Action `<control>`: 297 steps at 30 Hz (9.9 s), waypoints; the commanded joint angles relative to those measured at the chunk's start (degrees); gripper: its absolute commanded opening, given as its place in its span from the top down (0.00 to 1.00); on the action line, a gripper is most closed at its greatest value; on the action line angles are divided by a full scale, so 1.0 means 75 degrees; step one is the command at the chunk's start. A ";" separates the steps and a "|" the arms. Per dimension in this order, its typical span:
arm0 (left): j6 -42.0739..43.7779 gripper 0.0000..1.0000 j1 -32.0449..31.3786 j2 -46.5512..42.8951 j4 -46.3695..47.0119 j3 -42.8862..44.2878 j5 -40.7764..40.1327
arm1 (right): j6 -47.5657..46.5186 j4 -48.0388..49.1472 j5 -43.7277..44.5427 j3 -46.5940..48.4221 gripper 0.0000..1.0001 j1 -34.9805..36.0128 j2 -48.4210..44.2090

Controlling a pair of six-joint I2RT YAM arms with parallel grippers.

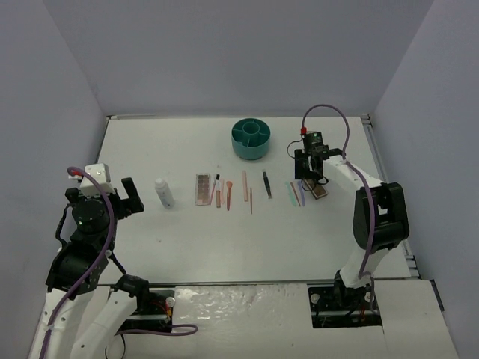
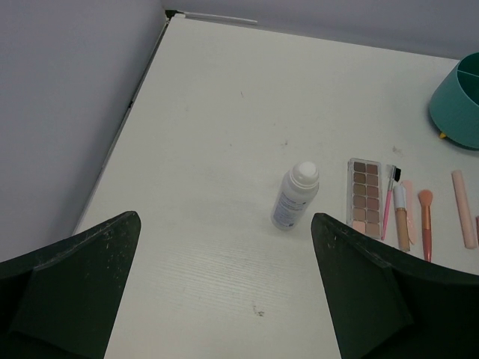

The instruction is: Organize the makeup

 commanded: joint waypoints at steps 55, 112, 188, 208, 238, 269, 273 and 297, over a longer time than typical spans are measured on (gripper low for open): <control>0.0043 0.03 0.0189 0.0445 0.0519 0.0098 0.0265 | -0.0598 0.4364 -0.0824 0.0917 1.00 0.0247 -0.0484; 0.0031 0.03 0.0529 0.0852 0.0519 0.0156 0.0500 | -0.1419 0.8911 -0.3077 0.3603 0.87 0.0388 0.3655; -0.0015 0.03 0.0323 0.0575 0.0523 0.0039 0.0676 | -0.0039 -0.0786 -0.0228 0.1018 0.60 0.0785 0.1025; -0.0027 0.03 0.0307 0.0482 0.0495 0.0039 0.0653 | -0.0118 -0.1111 0.0060 0.1451 0.63 0.0962 0.1614; -0.0018 0.03 0.0283 0.0505 0.0475 0.0051 0.0594 | -0.0777 -0.0725 -0.0795 0.2077 1.00 0.1138 0.0781; 0.0008 0.03 0.0413 0.0658 0.0437 0.0074 0.0595 | -0.0508 0.7875 -0.4237 0.3321 1.00 0.0177 0.2162; 0.0008 0.03 0.0436 0.0692 0.0437 0.0074 0.0606 | -0.0507 0.8116 -0.4398 0.3495 1.00 0.0130 0.2614; 0.0008 0.03 0.0506 0.0892 0.0481 0.0074 0.0755 | -0.0672 0.8301 -0.4627 0.3694 0.98 -0.0081 0.3572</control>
